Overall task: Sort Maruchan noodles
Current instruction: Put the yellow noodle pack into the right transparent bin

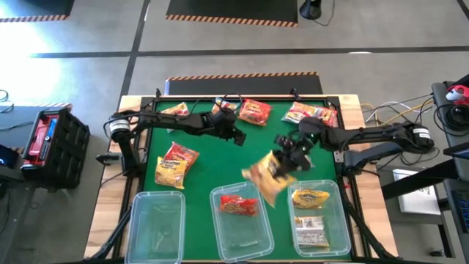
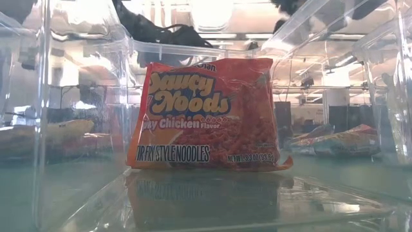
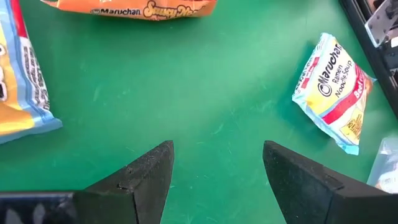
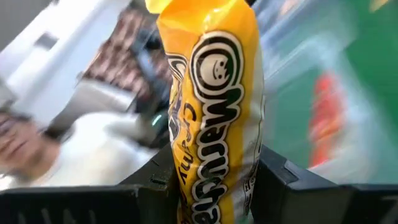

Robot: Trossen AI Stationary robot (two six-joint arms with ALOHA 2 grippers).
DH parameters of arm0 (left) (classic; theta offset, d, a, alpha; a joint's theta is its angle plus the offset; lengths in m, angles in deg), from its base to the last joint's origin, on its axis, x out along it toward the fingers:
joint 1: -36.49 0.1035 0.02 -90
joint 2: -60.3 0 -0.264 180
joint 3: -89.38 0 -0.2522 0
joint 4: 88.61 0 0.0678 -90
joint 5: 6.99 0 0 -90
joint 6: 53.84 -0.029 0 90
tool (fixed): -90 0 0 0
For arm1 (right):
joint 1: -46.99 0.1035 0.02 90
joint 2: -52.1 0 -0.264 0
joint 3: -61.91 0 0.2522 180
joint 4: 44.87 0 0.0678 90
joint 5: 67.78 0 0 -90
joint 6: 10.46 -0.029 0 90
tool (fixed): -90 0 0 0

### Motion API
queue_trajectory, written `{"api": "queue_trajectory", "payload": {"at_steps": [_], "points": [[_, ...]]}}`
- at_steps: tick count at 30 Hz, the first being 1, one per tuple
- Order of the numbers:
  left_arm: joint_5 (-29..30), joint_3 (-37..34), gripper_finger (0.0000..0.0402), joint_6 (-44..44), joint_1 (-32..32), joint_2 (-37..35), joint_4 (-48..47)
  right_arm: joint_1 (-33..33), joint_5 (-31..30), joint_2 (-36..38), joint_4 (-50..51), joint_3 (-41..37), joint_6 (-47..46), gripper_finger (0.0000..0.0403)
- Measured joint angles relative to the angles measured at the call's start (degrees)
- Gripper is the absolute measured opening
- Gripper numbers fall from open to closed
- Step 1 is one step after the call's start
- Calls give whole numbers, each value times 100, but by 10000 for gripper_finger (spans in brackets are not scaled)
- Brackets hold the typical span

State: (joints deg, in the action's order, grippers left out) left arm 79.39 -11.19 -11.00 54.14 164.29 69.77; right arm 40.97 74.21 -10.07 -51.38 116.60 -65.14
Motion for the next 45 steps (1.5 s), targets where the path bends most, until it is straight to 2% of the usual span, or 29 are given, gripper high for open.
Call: {"api": "queue_trajectory", "payload": {"at_steps": [7, 12, 16, 22, 26, 29, 33, 35, 37, 45], "points": [[17, 0, 231, 273, -161, 0, 2, 968, 628, 349, 24, 0, -1170, 116], [222, -2, 231, 419, -298, 0, 21, 1362, 697, 834, 472, 0, -1772, 116], [319, -2, 231, 470, -353, 0, 34, 1510, 546, 1146, 1601, 0, -1600, 116], [323, -2, 231, 615, -361, 0, 78, 1558, 476, 1153, 2757, 1, -1171, 116], [328, -4, 231, 616, -363, 0, 73, 1593, 526, 1186, 4155, 333, -584, 116], [327, -4, 231, 617, -363, 0, 70, 1593, 134, 1159, 5801, 822, 338, 116], [328, -7, 231, 617, -363, 0, 64, 1593, -1229, 979, 7906, 1529, 1657, 116], [327, -7, 231, 617, -363, 0, 74, 1617, -1849, 869, 8544, 1743, 2018, 116], [326, -7, 231, 617, -363, 0, 88, 1655, -2051, 768, 8787, 1841, 2232, 116], [327, -7, 231, 617, -363, -1, 92, 2053, -2051, 445, 8769, 1801, 2544, 116]]}}
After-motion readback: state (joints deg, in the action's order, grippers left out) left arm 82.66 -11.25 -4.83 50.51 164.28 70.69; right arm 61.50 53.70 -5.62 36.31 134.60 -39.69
